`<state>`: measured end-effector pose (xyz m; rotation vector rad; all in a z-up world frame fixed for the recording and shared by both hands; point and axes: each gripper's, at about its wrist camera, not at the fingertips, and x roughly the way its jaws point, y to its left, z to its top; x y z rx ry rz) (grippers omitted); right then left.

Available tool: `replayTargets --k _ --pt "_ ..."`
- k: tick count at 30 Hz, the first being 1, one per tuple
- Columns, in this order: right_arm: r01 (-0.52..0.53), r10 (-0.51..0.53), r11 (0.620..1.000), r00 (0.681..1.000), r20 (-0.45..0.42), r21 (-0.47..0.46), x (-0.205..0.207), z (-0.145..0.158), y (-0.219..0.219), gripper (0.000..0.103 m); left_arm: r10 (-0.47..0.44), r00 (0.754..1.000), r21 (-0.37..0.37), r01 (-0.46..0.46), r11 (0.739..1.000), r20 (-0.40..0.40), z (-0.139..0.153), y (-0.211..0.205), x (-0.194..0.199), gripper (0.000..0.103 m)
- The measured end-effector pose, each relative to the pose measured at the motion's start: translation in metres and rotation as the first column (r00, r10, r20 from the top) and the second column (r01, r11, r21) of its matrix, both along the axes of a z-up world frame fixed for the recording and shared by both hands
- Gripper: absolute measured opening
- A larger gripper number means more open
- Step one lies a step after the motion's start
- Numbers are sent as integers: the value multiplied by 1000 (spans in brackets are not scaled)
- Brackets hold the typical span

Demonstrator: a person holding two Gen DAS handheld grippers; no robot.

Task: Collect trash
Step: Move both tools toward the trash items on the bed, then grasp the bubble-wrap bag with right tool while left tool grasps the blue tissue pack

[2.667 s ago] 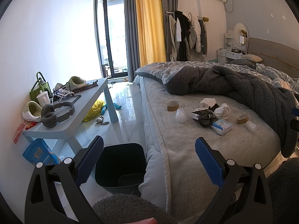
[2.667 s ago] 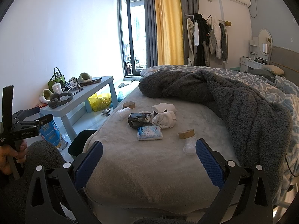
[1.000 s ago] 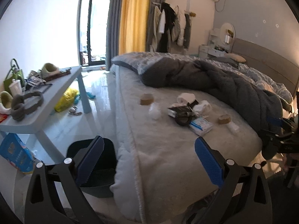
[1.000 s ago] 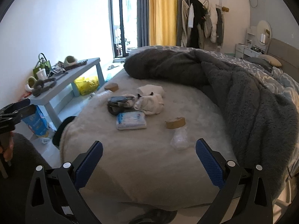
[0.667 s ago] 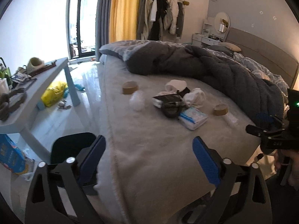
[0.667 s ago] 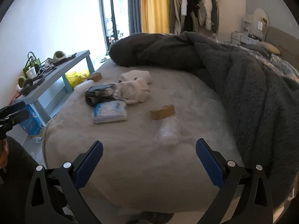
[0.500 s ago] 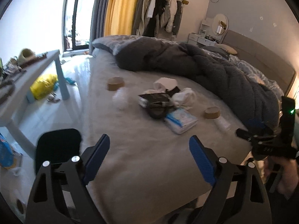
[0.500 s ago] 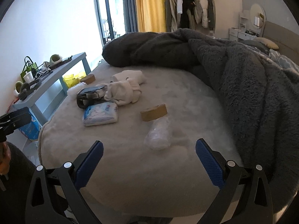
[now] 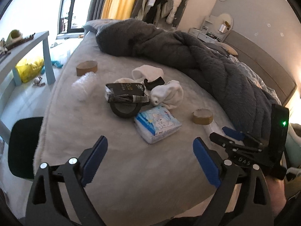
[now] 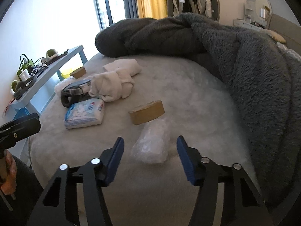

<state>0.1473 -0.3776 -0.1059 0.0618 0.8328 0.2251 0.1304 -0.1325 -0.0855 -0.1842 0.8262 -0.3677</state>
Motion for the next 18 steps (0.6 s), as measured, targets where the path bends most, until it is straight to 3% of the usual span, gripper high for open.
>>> replayTargets --k 5,8,11,18 --pt "20 -21 1000 999 -45 -6 15 -11 -3 49 23 997 -36 -25 999 -68 -11 -8 12 95" --pt "35 -34 999 998 -60 8 18 -12 -6 39 37 995 -55 -42 998 -94 -17 -12 18 95" --pt "28 -28 1000 998 -59 4 18 -11 -7 33 40 995 -46 -44 998 -89 -18 -20 21 96" --pt "21 -21 1000 999 -41 -7 9 -5 -14 31 83 993 4 -83 997 -86 -24 -36 33 96"
